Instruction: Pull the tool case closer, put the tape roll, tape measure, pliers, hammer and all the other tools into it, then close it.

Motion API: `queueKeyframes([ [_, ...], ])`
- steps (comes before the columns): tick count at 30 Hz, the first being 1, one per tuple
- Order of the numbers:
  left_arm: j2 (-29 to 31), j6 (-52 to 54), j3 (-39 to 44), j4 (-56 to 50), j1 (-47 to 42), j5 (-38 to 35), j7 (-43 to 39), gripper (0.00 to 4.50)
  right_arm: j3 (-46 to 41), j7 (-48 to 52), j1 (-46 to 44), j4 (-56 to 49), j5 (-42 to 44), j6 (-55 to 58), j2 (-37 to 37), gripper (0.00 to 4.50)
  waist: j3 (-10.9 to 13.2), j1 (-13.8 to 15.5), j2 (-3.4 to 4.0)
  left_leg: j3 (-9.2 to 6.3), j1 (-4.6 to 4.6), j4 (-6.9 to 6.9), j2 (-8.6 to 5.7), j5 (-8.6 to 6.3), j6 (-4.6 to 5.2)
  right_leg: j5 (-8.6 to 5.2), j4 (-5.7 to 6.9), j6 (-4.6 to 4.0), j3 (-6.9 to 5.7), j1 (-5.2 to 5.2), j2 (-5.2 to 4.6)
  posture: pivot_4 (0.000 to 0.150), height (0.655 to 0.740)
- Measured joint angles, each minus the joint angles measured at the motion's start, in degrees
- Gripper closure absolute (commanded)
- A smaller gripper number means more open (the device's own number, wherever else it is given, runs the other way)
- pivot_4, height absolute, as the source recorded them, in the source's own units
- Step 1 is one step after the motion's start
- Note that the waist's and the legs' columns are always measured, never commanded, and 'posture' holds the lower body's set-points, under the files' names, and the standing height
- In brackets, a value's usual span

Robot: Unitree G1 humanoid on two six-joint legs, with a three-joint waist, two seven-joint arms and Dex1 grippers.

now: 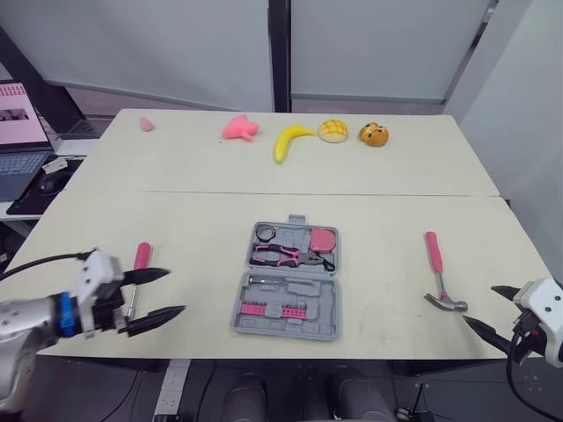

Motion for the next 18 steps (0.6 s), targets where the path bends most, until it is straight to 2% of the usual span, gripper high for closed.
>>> queueKeyframes([
  [7, -3.97, -1.93, -12.56, -5.59, -14.09, -3.01, -6.92, 0.03, 1.53, -4.81, -3.27, -7.99, 3.55, 7.17, 2.66, 0.00, -0.02, -0.23, 0.09, -0.02, 0.01, 0.02, 0.01, 0.01, 0.01, 0.01, 0.04, 0.01, 0.02, 0.01, 0.07, 0.150, 0.7255],
  [13, -4.60, -2.67, -15.54, -5.52, -19.00, -3.58, -9.68, 0.03, 4.31, -9.90, -3.94, -11.28, 3.99, 13.25, 3.82, 0.00, -0.02, -0.10, 0.08, -0.03, -0.02, 0.08, 0.00, 0.01, 0.01, 0.01, 0.02, 0.01, 0.02, 0.01, 0.06, 0.150, 0.7255],
  [18, -5.15, -2.66, -16.93, -5.50, -20.95, -3.57, -10.12, 0.03, 9.85, -17.41, -9.16, -11.27, 2.08, 20.56, 6.05, 0.00, -0.02, -0.30, 0.11, -0.03, 0.00, 0.07, 0.00, 0.01, 0.02, 0.01, 0.04, 0.00, 0.03, 0.00, 0.08, 0.150, 0.7255],
])
